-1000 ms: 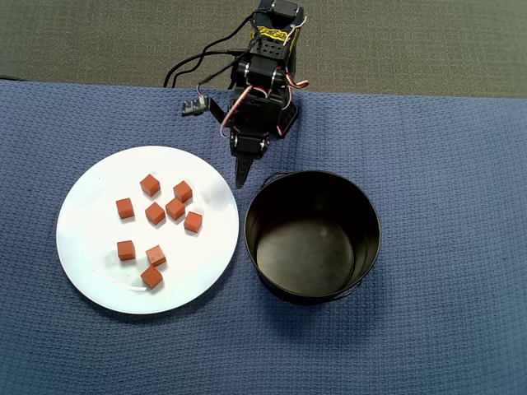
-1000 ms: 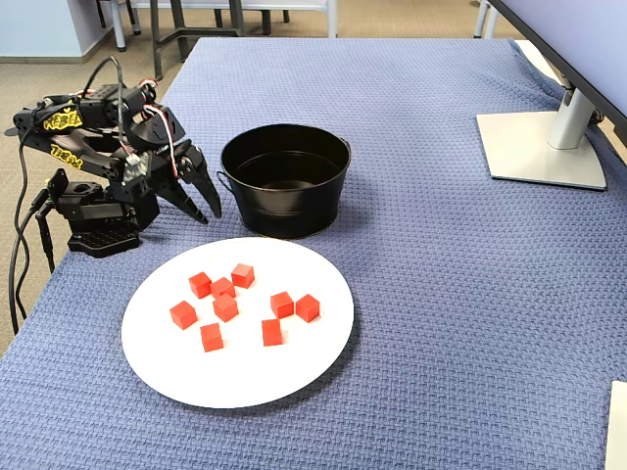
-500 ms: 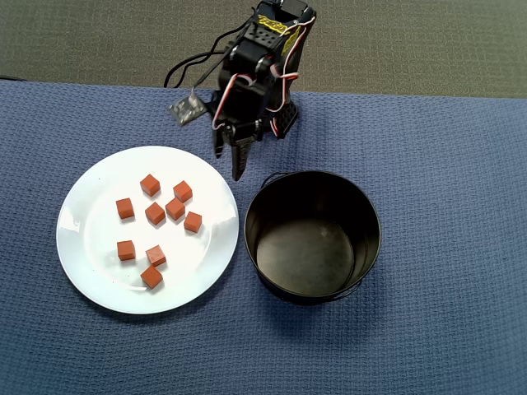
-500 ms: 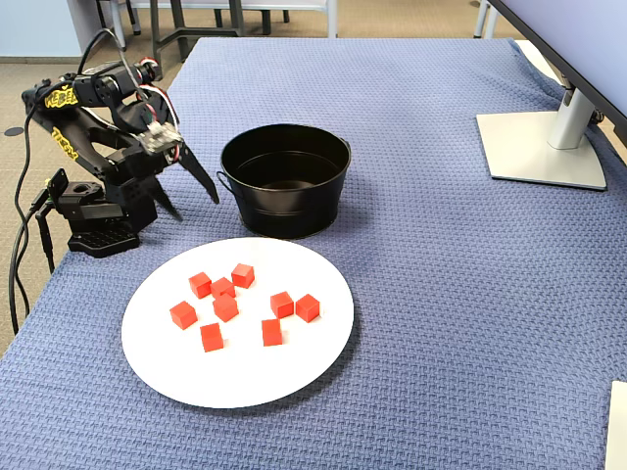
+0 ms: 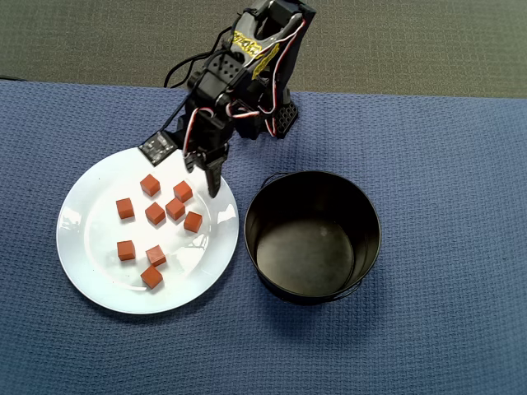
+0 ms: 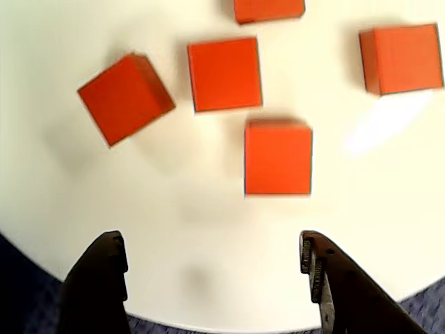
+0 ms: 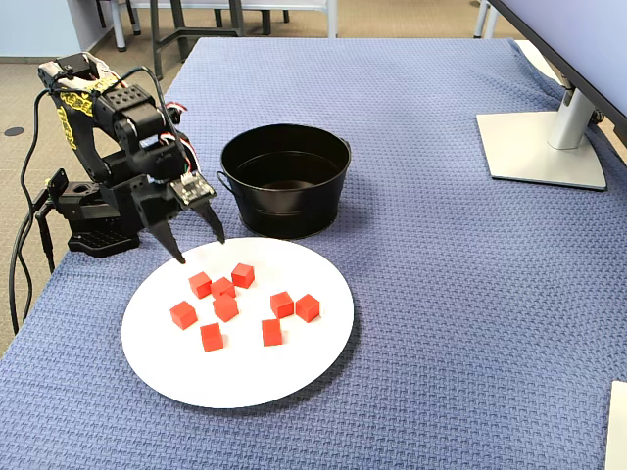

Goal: Pick up the red cubes from the white plate and place them in the black recipient

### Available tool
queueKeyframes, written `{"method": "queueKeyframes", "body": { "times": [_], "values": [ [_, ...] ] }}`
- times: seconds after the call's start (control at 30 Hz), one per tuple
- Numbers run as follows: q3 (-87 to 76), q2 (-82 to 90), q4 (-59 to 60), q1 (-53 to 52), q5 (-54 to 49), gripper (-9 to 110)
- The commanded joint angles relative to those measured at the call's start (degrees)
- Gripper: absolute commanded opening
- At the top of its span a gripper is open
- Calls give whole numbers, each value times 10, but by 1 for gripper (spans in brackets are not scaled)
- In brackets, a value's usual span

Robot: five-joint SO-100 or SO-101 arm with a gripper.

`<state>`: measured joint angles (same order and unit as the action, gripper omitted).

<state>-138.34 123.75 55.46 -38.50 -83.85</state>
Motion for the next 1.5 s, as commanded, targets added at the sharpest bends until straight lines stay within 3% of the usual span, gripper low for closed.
{"method": "queueKeyframes", "body": {
  "times": [0.0,0.53,0.73,0.87,1.23,1.47],
  "values": [
    [13,-27,-38,-20,-47,24],
    [14,-135,-144,-59,-86,20],
    [14,-154,-176,-49,-52,1],
    [15,-148,-179,-36,-11,0],
    [265,15,161,80,274,0],
    [461,31,314,243,406,0]
  ]
}}
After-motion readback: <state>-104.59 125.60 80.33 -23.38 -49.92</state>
